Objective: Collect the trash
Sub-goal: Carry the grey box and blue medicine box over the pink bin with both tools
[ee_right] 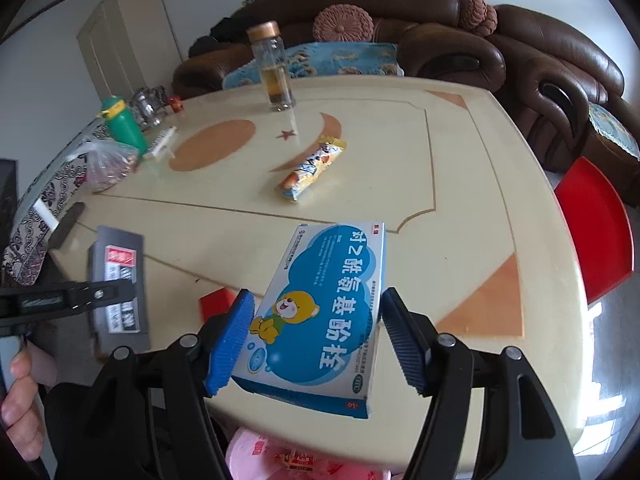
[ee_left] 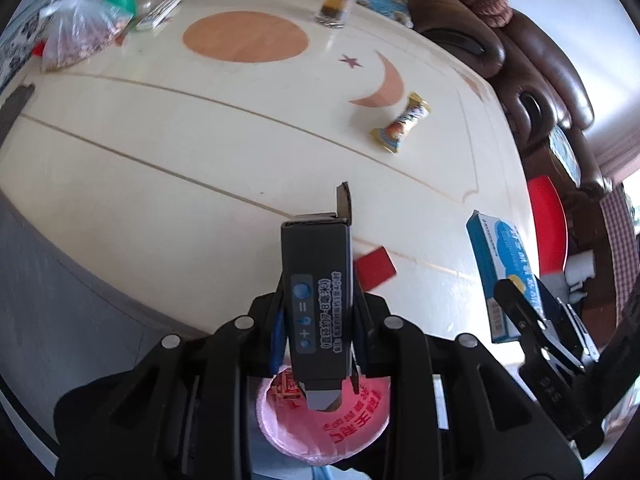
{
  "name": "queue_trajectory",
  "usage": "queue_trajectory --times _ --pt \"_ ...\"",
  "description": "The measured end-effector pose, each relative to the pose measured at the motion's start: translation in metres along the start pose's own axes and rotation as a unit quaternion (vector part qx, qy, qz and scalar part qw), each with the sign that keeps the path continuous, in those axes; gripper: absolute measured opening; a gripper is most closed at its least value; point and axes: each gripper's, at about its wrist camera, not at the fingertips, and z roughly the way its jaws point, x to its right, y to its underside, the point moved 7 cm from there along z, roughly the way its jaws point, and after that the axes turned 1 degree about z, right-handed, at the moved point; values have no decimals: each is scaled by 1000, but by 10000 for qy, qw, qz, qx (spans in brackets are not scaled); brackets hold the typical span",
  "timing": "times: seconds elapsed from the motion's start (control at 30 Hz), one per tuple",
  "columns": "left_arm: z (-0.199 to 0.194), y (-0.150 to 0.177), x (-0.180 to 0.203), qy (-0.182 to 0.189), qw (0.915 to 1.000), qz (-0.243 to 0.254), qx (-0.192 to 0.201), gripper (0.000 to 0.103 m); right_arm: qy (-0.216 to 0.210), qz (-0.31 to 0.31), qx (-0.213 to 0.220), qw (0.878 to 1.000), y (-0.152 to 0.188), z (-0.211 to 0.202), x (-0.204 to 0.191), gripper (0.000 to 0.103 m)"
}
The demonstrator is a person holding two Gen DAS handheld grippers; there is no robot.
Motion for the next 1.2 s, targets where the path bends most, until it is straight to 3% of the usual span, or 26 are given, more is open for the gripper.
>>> queue_trajectory --times 0.47,0.5,0.53,0.57,0.6,0.67,0.77,0.87,1.0,1.1,1.2 --pt "-24 64 33 101 9939 1100 -8 26 -35 -29 197 9998 57 -86 -15 64" --pt "-25 71 35 111 9927 1198 -25 26 -41 -14 166 9999 61 -88 -15 58" --pt "-26 77 37 118 9919 1265 -46 26 2 5 122 9999 69 -91 -15 31" --pt "-27 84 38 133 9912 1319 -60 26 -117 39 16 9999 76 -91 -17 12" --pt "-27 93 39 147 9898 1416 -80 26 -97 107 -122 9998 87 -91 -17 12" --pt "-23 110 40 186 9875 1556 -185 26 91 80 -515 9986 113 -77 -17 12" --pt "-1 147 38 340 9821 1773 -534 26 -239 465 -1485 9875 174 -30 -13 10" --pt "45 196 28 493 9763 1683 -1267 26 -226 877 -1985 9759 223 10 1 8" --pt "101 226 29 506 9680 1750 -1727 26 -149 986 -2147 9716 255 36 9 8" --pt "131 224 28 382 9657 1785 -1847 26 62 757 -2177 9731 262 47 9 8" --pt "147 227 29 303 9637 1803 -1946 26 -2 659 -2292 9711 270 59 8 8"
